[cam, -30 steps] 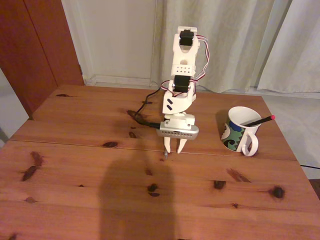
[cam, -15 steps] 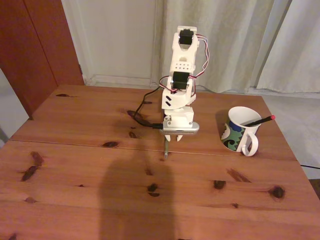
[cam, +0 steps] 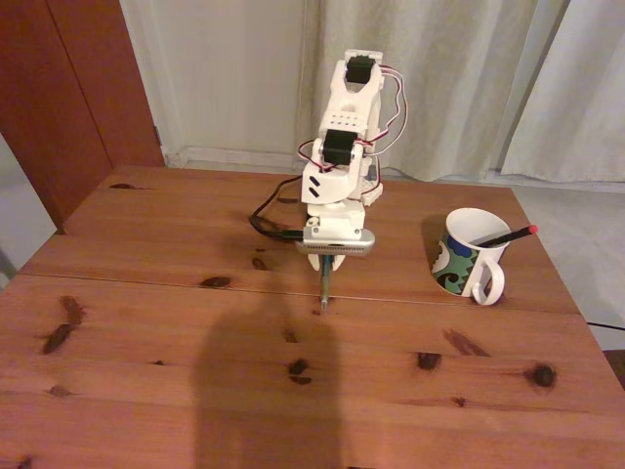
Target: Clean up the desk and place the pens and markers into the cup
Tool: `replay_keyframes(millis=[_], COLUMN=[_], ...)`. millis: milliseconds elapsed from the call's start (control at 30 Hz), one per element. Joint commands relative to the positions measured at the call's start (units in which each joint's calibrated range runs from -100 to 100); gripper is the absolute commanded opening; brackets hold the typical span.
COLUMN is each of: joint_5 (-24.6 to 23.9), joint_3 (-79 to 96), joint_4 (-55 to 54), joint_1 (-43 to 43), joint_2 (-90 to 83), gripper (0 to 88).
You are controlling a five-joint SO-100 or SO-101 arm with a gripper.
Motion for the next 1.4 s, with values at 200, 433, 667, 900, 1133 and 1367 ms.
replay_keyframes(millis=[200, 433, 667, 900, 1133, 1367], joint_5=[2.0, 2.9, 2.9, 3.0, 3.0, 3.0], joint_3=[-2.2, -0.7, -0.4, 3.1, 5.1, 5.0], joint_4=[0.2, 0.1, 0.2, -0.2, -0.6, -0.6], joint_1=[1.6, 1.1, 1.1, -1.1, -2.2, -2.2], joint_2=[-2.8, -0.1, 1.5, 1.1, 1.1, 1.6], gripper=[10.8, 10.8, 10.8, 10.8, 10.8, 10.8])
